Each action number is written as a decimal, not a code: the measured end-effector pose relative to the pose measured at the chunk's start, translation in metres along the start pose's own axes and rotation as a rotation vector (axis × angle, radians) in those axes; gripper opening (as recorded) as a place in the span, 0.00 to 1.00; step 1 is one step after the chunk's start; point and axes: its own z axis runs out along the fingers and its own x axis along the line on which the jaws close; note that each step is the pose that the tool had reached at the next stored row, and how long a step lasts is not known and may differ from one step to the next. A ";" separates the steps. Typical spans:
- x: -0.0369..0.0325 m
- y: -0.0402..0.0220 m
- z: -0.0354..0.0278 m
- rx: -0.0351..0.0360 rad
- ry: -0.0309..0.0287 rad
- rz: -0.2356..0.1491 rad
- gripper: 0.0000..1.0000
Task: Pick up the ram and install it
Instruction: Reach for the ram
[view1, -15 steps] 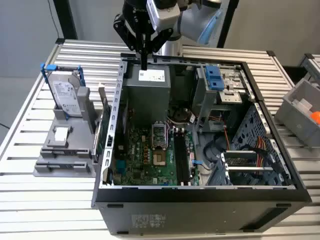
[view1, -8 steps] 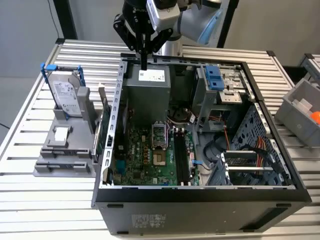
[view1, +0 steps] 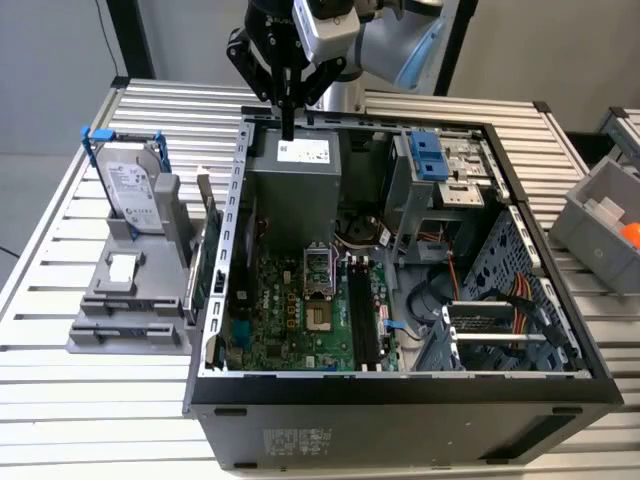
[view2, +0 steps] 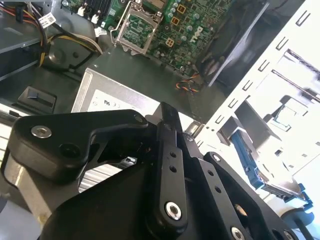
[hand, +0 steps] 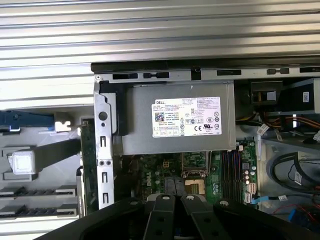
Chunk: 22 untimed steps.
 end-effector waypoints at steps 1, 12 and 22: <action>0.0000 0.0000 0.0001 -0.0001 0.0000 0.000 0.00; 0.0071 -0.0005 0.0002 -0.0001 -0.0001 0.000 0.00; 0.0292 -0.0021 -0.0003 -0.0001 0.0002 0.000 0.00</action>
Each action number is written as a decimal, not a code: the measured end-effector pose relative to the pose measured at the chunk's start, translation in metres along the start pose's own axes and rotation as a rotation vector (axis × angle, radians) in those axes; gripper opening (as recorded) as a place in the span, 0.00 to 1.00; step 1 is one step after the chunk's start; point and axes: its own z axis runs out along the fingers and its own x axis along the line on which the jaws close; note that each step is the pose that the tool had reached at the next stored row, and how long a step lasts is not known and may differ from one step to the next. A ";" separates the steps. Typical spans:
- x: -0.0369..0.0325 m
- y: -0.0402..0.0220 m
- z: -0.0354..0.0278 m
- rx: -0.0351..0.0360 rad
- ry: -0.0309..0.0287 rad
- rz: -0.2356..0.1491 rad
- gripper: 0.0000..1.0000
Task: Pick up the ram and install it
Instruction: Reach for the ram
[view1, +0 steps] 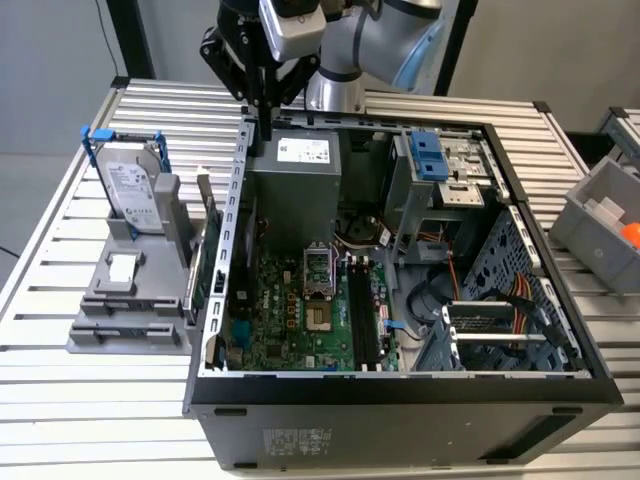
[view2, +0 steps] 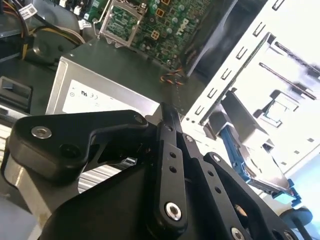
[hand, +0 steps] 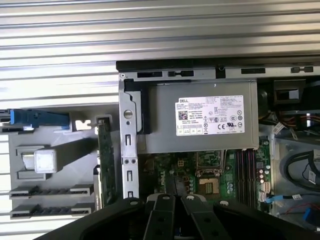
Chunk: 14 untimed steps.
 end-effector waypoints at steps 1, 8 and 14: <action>0.0022 -0.0002 -0.0001 0.0001 0.0000 0.000 0.00; 0.0173 -0.0012 -0.0003 0.0001 0.0001 0.000 0.00; 0.0379 -0.0027 -0.0006 -0.0001 -0.0001 0.000 0.00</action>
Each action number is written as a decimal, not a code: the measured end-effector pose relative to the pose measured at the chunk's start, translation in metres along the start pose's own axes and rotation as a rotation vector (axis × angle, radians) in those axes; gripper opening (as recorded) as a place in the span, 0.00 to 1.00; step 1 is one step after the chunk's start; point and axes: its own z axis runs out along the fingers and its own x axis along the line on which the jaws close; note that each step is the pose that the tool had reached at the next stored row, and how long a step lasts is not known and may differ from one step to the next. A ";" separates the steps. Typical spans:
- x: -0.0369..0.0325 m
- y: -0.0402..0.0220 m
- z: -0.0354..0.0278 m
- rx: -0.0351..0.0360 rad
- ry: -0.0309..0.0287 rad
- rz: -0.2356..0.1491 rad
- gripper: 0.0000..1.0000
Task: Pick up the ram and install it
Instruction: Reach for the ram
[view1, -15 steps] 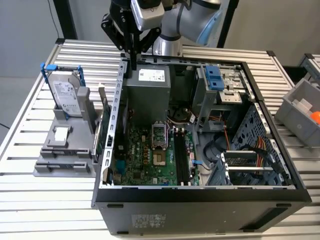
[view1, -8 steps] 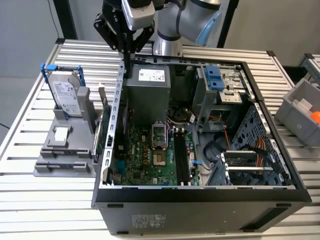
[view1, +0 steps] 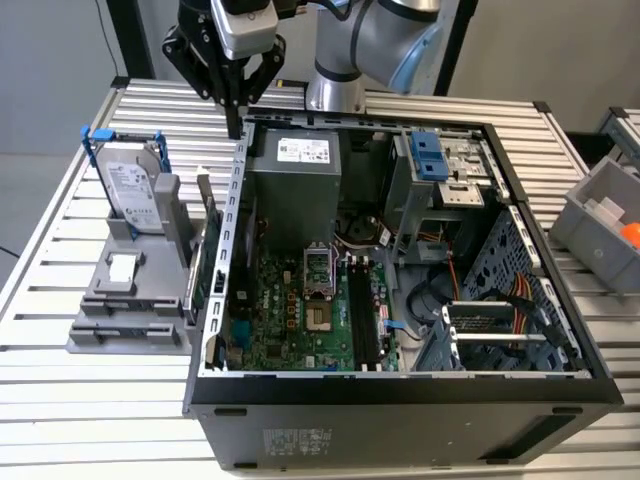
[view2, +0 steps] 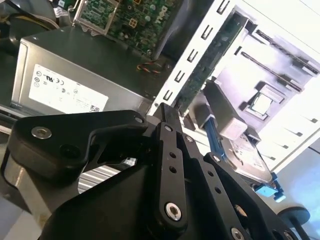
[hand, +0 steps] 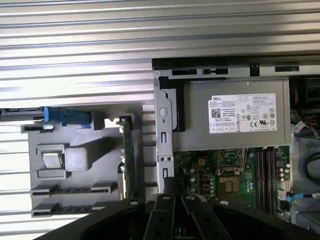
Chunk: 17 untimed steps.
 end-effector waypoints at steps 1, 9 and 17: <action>0.0011 -0.0001 0.0000 0.0000 0.0001 0.000 0.00; 0.0154 -0.0011 -0.0003 0.0000 0.0002 0.000 0.00; 0.0315 -0.0022 -0.0007 0.0001 0.0002 0.000 0.00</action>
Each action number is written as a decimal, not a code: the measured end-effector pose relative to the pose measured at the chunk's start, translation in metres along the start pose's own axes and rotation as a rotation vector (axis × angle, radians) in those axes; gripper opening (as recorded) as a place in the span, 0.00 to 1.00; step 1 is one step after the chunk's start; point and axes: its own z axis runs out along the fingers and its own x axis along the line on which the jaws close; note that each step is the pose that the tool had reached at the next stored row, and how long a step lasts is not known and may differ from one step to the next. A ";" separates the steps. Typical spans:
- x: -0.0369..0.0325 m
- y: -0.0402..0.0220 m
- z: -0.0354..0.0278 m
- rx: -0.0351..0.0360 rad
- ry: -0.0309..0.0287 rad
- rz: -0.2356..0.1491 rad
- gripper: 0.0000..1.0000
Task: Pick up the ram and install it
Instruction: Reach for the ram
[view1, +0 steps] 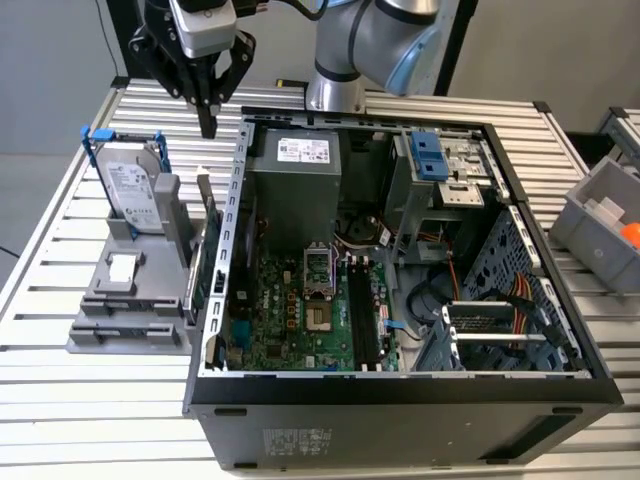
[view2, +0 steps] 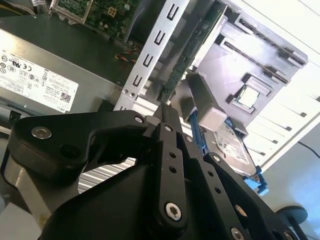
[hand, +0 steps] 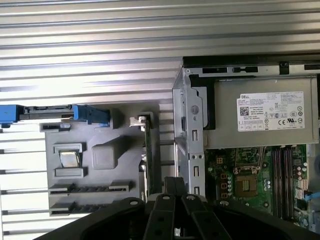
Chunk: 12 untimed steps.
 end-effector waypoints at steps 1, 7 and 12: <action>0.0021 -0.0001 -0.0001 0.0000 0.0000 0.000 0.00; 0.0155 -0.0011 -0.0003 0.0000 0.0000 0.000 0.00; 0.0257 -0.0018 -0.0005 0.0000 0.0000 0.000 0.00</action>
